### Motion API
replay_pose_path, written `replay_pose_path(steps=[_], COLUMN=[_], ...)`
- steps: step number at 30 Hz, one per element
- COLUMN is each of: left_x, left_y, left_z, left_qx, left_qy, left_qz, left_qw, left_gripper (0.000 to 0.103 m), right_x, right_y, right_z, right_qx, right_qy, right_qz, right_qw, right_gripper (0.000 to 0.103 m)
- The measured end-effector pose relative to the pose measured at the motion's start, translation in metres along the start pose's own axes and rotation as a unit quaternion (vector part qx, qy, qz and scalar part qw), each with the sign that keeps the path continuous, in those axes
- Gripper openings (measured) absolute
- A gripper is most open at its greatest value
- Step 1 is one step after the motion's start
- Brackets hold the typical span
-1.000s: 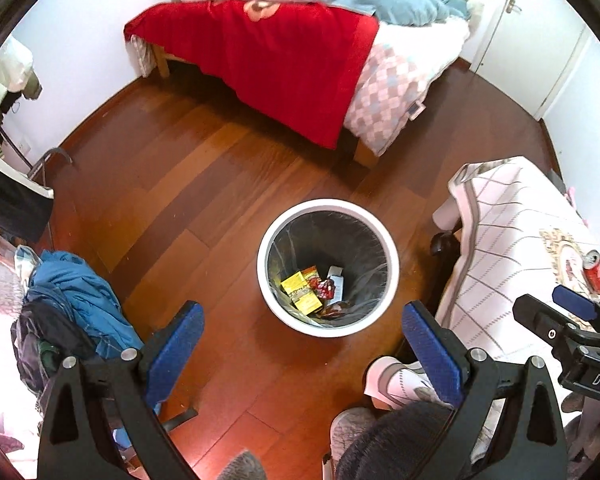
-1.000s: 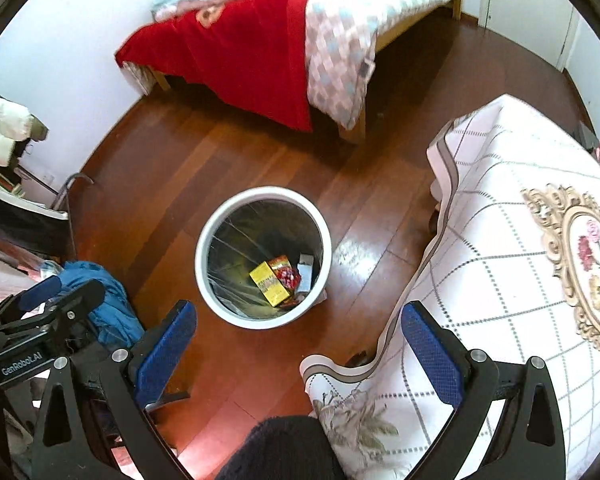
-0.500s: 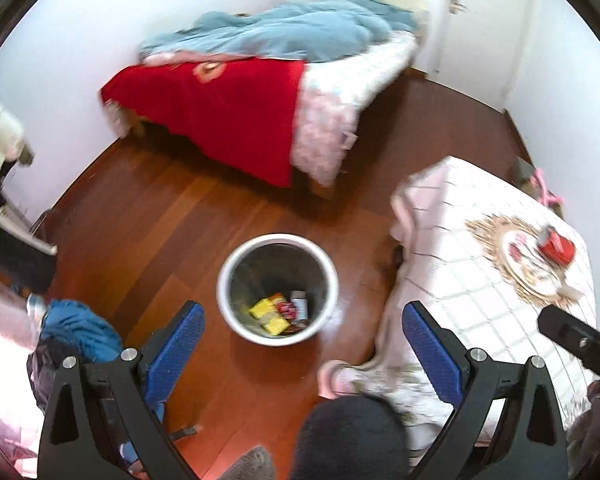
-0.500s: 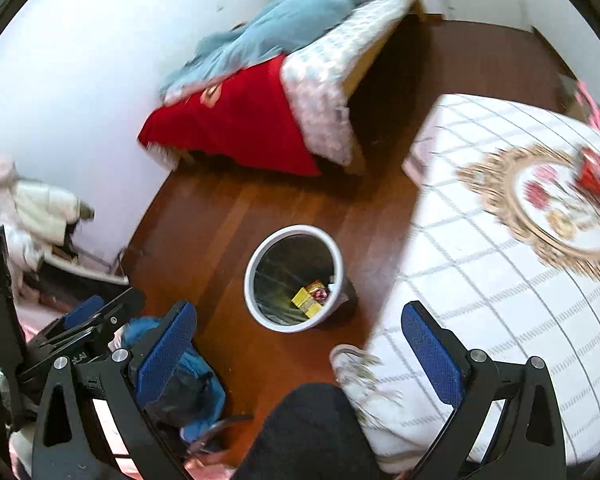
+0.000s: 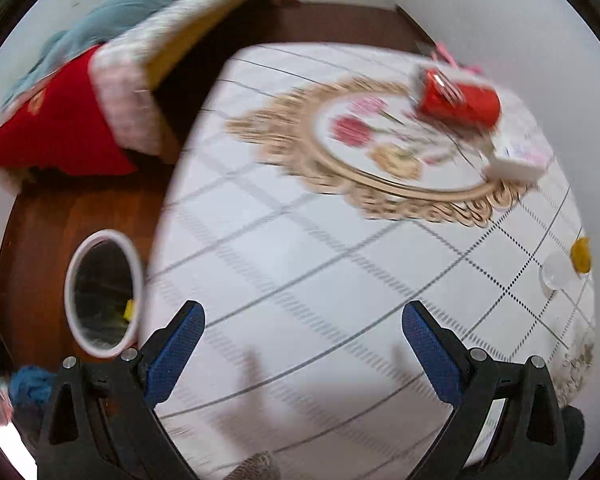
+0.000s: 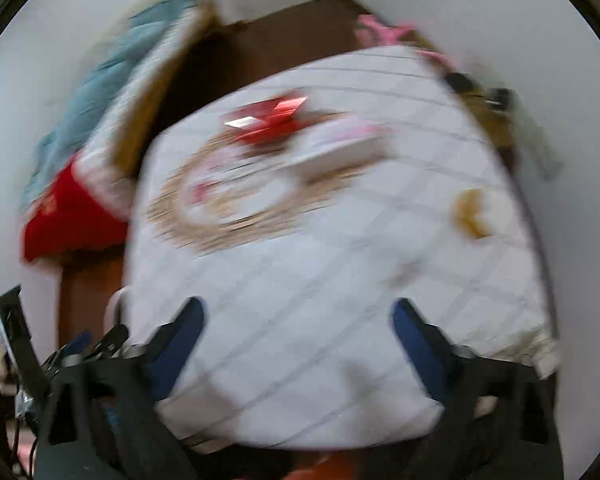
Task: Collect trash
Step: 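Move both tools back over the table, then grasp the yellow lemon peel with the right tool while the left tool grasps the clear plastic lid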
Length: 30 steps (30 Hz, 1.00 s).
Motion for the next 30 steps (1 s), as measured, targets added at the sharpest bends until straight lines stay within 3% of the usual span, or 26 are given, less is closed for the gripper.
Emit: replay_pose_path(steps=[2, 5, 10, 12, 16, 20, 24, 28, 30], left_x=[-0.016, -0.029, -0.038, -0.039, -0.027, -0.007, -0.006, -0.013, -0.016], left_y=[0.004, 0.010, 0.018, 0.018, 0.015, 0.008, -0.003, -0.006, -0.007], left_z=[-0.023, -0.045, -0.074, -0.084, -0.109, -0.144, -0.188, -0.218, -0.230], left_qx=[-0.019, -0.036, -0.058, -0.063, -0.072, -0.077, -0.099, -0.117, -0.125], left_qy=[0.004, 0.005, 0.007, 0.002, -0.032, -0.108, -0.177, -0.207, -0.210], left_qz=[0.009, 0.016, 0.017, 0.020, 0.015, 0.010, 0.025, 0.038, 0.039], left_qw=[0.9998, 0.9992, 0.9981, 0.9978, 0.9968, 0.9912, 0.9789, 0.9705, 0.9689], left_gripper=[0.101, 0.101, 0.101, 0.101, 0.101, 0.101, 0.100, 0.099, 0.092], right_x=[-0.022, -0.050, -0.082, -0.094, -0.098, -0.078, -0.056, -0.046, -0.045], right_y=[0.016, 0.031, 0.036, 0.036, 0.033, 0.014, -0.017, -0.035, -0.039], right_z=[-0.038, -0.076, -0.097, -0.094, -0.095, -0.101, -0.114, -0.123, -0.129], right_qx=[-0.009, -0.011, 0.004, 0.013, 0.034, 0.019, -0.002, -0.019, -0.028], right_qy=[-0.028, -0.054, -0.061, -0.060, -0.064, -0.043, -0.033, -0.032, -0.033], right_qz=[0.008, 0.022, 0.030, 0.029, 0.007, 0.003, 0.011, 0.019, 0.021], right_qw=[1.000, 0.998, 0.998, 0.998, 0.997, 0.999, 0.999, 0.999, 0.999], right_gripper=[0.072, 0.067, 0.055, 0.043, 0.010, 0.009, 0.009, 0.009, 0.009])
Point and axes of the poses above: each gripper's, at about its wrist camera, not at the fingertips, and x roughly against the way its jaws point, z to its left, y to its top, the point moved 2 cm from there along -x, roughly the way its jaws point, and after that the axes turned 10 degrees about -z, right-handed, at the moved point
